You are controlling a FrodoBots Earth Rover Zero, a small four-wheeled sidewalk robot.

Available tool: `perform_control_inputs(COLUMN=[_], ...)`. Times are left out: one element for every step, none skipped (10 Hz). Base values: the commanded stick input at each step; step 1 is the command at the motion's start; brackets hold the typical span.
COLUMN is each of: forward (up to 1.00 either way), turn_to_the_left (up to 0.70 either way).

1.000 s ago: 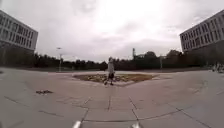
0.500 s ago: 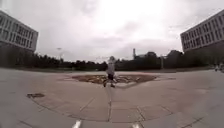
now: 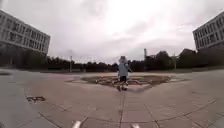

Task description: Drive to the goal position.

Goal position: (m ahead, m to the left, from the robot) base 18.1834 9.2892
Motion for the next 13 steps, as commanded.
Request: perform_control_inputs(forward=[0.70, 0.70, 0.70, 0.70, 0.70, 0.70, 0.70, 0.70, 0.70, 0.70, 0.70, 0.70, 0.70], turn_to_the_left=[0.35, 0.35, 0.35, 0.05, 0.00, 0.00, 0.00, 0.00, -0.02, -0.22, -0.33, -0.23, -0.02])
